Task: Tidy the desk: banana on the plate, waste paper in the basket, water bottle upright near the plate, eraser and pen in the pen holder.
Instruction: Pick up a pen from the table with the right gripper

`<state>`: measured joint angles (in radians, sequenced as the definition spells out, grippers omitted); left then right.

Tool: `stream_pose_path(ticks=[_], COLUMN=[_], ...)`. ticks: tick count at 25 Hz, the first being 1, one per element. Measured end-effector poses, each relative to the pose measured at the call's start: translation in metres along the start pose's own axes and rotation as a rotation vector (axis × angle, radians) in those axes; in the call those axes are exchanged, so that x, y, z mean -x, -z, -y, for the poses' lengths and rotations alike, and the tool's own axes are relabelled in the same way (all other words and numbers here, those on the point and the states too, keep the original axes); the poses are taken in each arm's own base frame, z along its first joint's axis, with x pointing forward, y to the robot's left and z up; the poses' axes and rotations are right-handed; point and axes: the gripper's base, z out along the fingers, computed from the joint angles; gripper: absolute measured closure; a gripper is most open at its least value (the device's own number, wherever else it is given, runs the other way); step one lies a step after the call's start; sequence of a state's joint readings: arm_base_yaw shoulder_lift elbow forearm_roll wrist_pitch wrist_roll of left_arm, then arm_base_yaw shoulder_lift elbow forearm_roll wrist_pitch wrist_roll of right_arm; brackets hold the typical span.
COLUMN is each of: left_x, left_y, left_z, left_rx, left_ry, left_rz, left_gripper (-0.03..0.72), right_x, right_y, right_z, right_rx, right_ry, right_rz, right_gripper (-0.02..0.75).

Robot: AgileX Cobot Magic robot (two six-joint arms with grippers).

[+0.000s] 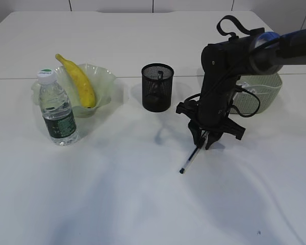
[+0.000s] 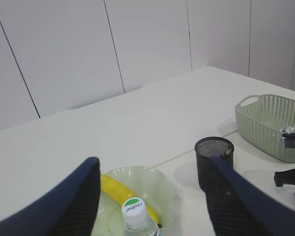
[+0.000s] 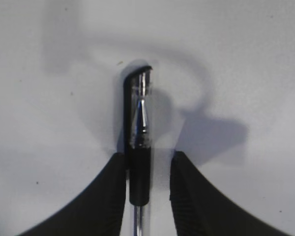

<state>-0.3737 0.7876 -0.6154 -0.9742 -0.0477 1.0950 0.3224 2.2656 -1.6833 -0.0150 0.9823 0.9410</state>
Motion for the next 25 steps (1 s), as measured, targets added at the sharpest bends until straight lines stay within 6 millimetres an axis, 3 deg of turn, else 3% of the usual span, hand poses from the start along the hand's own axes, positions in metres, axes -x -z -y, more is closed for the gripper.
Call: stream_pose_path(ticks=[6,15,25], left_x=[0.0,0.0,0.0], left_y=[0.0,0.0,0.0], left_z=[0.0,0.0,0.0], left_rx=[0.0,0.0,0.0], left_ry=[0.0,0.0,0.0], left_rz=[0.0,0.0,0.0], left_gripper=[0.214,0.214,0.214], right_x=[0.0005,0.0008,0.0013], right_y=[0.0,0.0,0.0005], right_z=[-0.0007,-0.001,-0.002], right_rx=[0.008,0.011,0.02], right_ry=[0.0,0.0,-0.001], right_rz=[0.006,0.008,0.013], right_gripper=[0.508,0.624,0.673])
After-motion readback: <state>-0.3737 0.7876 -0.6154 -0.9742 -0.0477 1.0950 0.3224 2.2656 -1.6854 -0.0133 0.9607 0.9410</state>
